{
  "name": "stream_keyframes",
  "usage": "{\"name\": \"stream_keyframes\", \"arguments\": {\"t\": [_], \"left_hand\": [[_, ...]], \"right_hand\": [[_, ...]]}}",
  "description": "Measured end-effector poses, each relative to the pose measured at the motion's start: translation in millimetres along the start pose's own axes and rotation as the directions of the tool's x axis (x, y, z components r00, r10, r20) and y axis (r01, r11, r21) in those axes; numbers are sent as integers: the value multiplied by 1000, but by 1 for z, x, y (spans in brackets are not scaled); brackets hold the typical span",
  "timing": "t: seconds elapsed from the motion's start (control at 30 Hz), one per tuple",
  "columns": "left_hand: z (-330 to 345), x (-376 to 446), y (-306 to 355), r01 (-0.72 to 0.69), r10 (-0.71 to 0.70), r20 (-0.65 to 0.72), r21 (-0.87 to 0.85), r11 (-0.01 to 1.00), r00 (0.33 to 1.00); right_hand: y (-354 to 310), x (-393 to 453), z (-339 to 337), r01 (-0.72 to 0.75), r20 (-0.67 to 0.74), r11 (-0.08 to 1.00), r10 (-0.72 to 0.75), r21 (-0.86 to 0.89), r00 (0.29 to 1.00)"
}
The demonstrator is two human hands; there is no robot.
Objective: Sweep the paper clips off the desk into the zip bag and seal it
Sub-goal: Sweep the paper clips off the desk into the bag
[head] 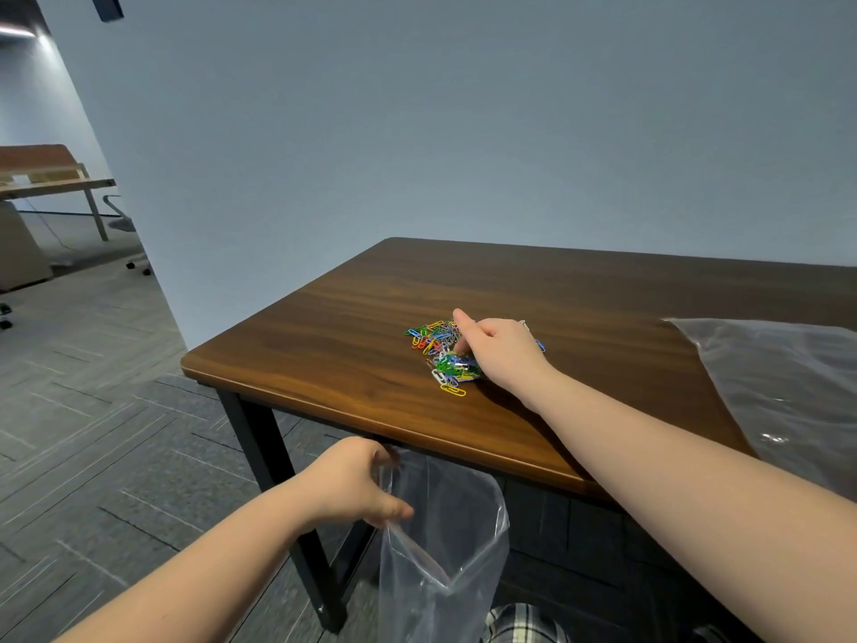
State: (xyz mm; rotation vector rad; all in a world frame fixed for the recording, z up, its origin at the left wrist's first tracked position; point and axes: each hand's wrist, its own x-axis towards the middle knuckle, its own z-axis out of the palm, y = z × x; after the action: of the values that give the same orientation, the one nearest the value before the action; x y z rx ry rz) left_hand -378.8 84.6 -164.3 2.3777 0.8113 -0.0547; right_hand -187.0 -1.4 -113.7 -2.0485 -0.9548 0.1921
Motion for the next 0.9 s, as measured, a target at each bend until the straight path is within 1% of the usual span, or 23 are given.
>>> {"name": "stream_keyframes", "arguments": {"t": [0.1, 0.23, 0.4, 0.5, 0.63, 0.9], "left_hand": [[1, -2, 2, 14, -14, 0, -23, 1000, 1000], [0, -3, 3, 17, -18, -11, -30, 999, 1000], [-1, -4, 2, 24, -24, -7, -52, 998, 1000], [-2, -3, 1, 21, -22, -8, -66, 998, 1000], [-2, -3, 2, 15, -15, -1, -99, 995, 1000], [-3, -4, 2, -2, 4, 12, -131, 991, 1000]], "right_hand": [[-4, -9, 1, 12, 12, 999, -13, 53, 1000], [-7, -15, 3, 39, -1, 998, -39, 57, 999], [-11, -17, 5, 21, 60, 997, -26, 79, 998], [-14, -22, 8, 52, 80, 995, -59, 84, 995], [-15, -25, 14, 112, 53, 992, -115, 63, 992], [-17, -34, 26, 151, 4, 987, -152, 54, 988]]}}
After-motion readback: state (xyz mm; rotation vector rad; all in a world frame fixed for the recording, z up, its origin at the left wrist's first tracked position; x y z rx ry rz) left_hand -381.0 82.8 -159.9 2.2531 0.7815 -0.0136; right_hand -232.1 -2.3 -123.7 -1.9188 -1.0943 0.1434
